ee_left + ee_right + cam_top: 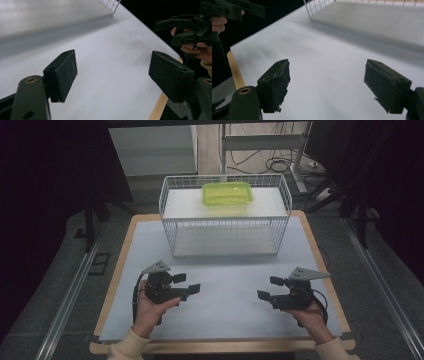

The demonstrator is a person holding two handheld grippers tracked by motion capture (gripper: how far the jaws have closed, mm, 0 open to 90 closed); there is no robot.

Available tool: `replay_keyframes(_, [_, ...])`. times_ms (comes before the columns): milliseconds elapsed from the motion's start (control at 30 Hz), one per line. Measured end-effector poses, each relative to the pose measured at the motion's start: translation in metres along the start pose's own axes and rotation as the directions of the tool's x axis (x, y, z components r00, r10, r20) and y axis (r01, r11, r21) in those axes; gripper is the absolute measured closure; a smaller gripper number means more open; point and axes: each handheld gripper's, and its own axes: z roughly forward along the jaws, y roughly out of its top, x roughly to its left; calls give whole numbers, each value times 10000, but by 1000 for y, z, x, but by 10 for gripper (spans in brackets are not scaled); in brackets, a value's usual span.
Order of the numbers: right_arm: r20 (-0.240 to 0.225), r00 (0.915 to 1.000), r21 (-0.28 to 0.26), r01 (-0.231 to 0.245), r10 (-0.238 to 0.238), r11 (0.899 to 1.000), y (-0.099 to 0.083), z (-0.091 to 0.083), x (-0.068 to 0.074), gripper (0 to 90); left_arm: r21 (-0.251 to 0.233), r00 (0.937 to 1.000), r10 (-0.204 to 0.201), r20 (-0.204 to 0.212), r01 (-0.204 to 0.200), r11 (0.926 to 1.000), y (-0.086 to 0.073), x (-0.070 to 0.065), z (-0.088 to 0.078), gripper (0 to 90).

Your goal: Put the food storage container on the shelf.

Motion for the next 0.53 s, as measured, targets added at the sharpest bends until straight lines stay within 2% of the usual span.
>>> replay_keyframes(33, [67,10000,157,63,-64,9999,-3,2,0,193,-27,9999,-158,4,158,9999,-5,2,1,234])
replay_keyframes(67, [132,9999,260,75,-78,9996,-5,3,1,192,188,9997,-232,32,231,9996,-8,5,3,238])
replay_keyframes(133, [106,9999,349,86,-89,9994,-8,6,1,188,292,9997,-216,-124,219,9993,-13,7,5,237])
replay_keyframes(200, [142,9998,279,163,-167,9995,-9,5,0,186,387,9997,-231,-14,231,9990,-15,8,6,238])
replay_keyframes(400, [442,9988,-302,211,-198,9993,-10,1,-2,177,400,9999,-84,-56,87,9992,-16,7,6,238])
replay_keyframes(467, [670,9971,-455,400,-369,9982,-12,1,-3,170,423,9998,-26,-177,34,9991,-18,9,6,233])
replay_keyframes(533, [916,9941,-269,605,-578,9978,-16,3,-3,164,475,9988,66,-485,-43,9989,-21,11,6,227])
